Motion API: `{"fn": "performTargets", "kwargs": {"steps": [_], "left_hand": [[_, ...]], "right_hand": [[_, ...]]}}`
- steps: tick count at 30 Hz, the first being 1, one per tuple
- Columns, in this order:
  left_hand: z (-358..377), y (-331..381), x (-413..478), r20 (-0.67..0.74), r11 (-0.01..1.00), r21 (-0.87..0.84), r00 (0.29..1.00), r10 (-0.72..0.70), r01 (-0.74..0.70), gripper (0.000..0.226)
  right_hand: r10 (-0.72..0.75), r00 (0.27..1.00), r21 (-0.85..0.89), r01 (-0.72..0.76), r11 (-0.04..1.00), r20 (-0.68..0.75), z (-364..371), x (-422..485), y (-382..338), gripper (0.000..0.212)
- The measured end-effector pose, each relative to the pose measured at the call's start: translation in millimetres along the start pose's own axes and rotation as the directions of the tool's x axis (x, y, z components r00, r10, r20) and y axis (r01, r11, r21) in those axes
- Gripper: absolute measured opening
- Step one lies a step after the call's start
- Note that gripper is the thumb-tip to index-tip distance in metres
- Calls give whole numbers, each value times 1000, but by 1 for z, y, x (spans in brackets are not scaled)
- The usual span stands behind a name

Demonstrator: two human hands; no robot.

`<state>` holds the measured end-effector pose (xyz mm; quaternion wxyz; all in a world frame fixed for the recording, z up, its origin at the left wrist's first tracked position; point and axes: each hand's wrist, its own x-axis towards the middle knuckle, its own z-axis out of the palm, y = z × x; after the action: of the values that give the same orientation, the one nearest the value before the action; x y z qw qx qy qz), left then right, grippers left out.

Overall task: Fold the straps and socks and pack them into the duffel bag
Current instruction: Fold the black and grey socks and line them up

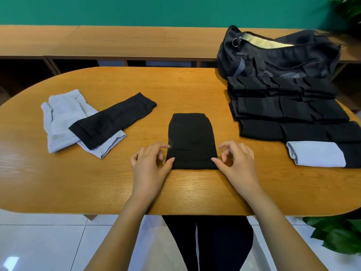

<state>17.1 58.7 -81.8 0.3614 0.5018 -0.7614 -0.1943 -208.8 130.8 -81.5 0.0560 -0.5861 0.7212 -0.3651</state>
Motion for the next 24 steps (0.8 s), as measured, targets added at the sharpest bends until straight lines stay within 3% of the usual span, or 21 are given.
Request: {"fn": "performTargets", "kwargs": {"steps": [6, 8, 11, 15, 20, 24], "left_hand": [[0, 1, 2, 100, 994, 37, 990, 97, -101, 24], [-1, 2, 2, 131, 994, 40, 987, 92, -98, 38], [-2, 1, 2, 166, 992, 57, 981, 99, -109, 58], [0, -1, 1, 175, 989, 91, 980, 100, -117, 55], [0, 0, 2, 141, 993, 50, 986, 95, -103, 51], [-2, 2, 1, 125, 996, 13, 988, 88, -90, 50]], "right_hand": [[-182, 979, -35, 186, 982, 92, -1, 0, -2, 29], [-162, 975, -51, 172, 984, 154, -2, 0, -5, 27], [-98, 971, -79, 118, 990, 220, -3, 1, -7, 53], [-87, 969, -84, 109, 991, 230, -3, 1, -6, 70], [-81, 970, -60, 97, 993, 228, -6, 1, -9, 70], [-66, 978, -24, 72, 997, 200, -8, 0, -11, 56]]}}
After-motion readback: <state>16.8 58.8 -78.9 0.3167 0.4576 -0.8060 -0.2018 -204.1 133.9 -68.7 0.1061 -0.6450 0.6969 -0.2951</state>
